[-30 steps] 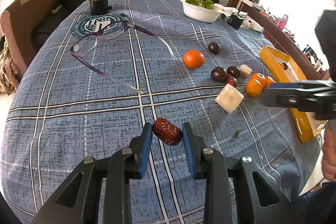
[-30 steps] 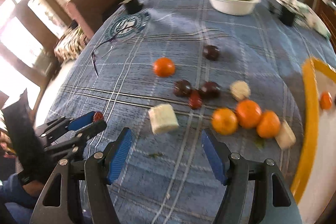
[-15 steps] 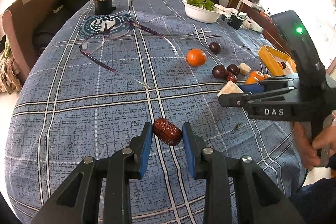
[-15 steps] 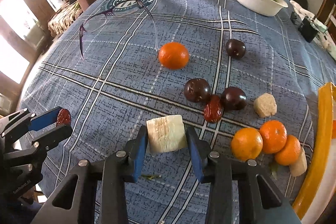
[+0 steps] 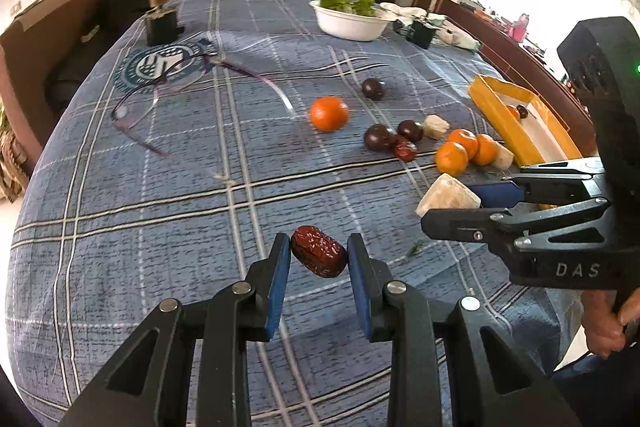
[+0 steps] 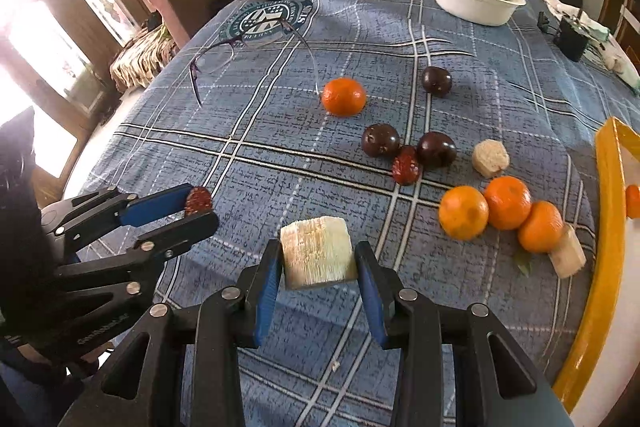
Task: Organize fruits
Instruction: 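Carry the red date and white chunk over the yellow tray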
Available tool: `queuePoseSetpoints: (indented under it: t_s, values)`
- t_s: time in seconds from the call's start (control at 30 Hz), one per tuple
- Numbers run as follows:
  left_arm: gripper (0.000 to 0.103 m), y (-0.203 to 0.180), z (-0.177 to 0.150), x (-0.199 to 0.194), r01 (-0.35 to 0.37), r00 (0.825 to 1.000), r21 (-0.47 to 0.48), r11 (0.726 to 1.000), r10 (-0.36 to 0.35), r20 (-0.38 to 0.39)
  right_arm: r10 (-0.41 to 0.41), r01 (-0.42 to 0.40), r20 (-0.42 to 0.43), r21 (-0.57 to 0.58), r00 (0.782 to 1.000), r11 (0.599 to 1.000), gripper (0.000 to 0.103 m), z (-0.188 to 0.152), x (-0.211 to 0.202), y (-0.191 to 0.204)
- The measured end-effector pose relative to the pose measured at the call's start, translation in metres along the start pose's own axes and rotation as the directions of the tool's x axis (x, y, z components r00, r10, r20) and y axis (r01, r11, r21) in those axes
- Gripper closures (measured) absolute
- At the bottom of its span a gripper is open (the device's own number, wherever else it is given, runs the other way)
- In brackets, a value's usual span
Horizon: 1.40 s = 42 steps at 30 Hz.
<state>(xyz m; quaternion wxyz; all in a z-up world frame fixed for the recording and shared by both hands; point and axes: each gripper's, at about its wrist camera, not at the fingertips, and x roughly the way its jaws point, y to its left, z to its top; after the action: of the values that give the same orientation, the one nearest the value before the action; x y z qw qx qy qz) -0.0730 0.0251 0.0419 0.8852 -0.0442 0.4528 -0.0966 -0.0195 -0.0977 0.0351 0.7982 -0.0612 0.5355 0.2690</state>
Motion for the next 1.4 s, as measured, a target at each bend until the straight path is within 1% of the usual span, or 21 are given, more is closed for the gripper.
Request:
queuePoseSetpoints:
  t_s: [0.33, 0.67, 1.23, 1.4]
  values:
    - [0.075, -0.032, 0.005, 0.003, 0.014, 1.0, 0.061, 0.998, -0.014, -0.005, -0.002, 0.0, 0.035, 0.045, 0.999, 0.999, 0.062, -0.018, -0.024, -0.016]
    - [0.075, -0.065, 0.018, 0.007, 0.025, 1.0, 0.131, 0.991, -0.027, 0.007, -0.019, 0.011, 0.082, 0.1, 0.996, 0.995, 0.062, -0.029, -0.051, -0.043]
    - [0.075, -0.114, 0.037, 0.014, 0.048, 0.998, 0.202, 0.978, -0.053, 0.019, -0.051, 0.024, 0.137, 0.191, 0.989, 0.981, 0.062, -0.047, -0.086, -0.088]
    - [0.075, -0.127, 0.042, 0.017, 0.068, 0.997, 0.214, 0.975, -0.074, 0.019, -0.065, 0.03, 0.15, 0.224, 0.987, 0.974, 0.062, -0.054, -0.097, -0.103]
